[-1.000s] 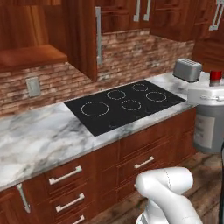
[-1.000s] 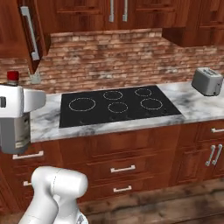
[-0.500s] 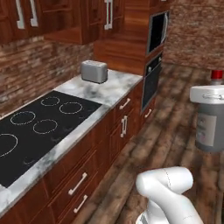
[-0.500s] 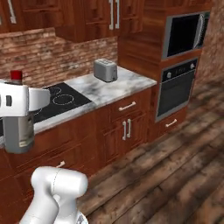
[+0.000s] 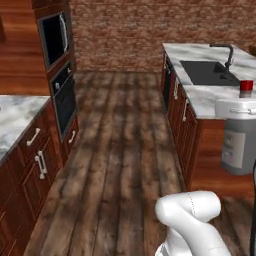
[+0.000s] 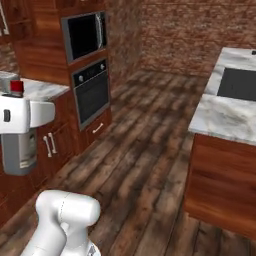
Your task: There is a bowl on the dining counter. Grab a lemon wedge from the fridge and place it in the bowl. Then get the liquor bottle and glass cup from the cabinet and place them next to the bowl.
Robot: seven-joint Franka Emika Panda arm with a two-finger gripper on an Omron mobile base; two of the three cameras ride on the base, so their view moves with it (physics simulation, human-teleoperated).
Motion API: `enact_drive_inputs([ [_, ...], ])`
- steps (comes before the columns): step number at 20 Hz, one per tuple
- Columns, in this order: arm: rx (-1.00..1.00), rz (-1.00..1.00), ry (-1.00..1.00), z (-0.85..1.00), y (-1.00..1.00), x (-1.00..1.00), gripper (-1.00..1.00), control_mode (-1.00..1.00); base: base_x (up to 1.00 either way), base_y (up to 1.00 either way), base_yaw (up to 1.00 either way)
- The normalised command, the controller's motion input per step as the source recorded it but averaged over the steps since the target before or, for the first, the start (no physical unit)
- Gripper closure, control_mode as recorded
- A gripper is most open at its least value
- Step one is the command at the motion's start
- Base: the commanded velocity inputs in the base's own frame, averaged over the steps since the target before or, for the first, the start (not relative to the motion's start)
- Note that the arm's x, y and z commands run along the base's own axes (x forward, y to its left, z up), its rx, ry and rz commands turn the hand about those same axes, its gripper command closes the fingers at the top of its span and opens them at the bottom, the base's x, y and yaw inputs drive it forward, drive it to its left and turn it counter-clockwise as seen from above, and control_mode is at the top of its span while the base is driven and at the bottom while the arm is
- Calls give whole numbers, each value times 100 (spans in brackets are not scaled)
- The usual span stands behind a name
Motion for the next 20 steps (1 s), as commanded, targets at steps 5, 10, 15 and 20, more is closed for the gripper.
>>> enact_drive_inputs([
  [5,0,0,0,0,0,0,100,100,30,-100,-59],
  [10,0,0,0,0,0,0,100,100,64,-100,-43],
  [15,0,0,0,0,0,0,100,100,80,-100,-33],
  [20,0,0,0,0,0,0,100,100,92,-100,-24],
])
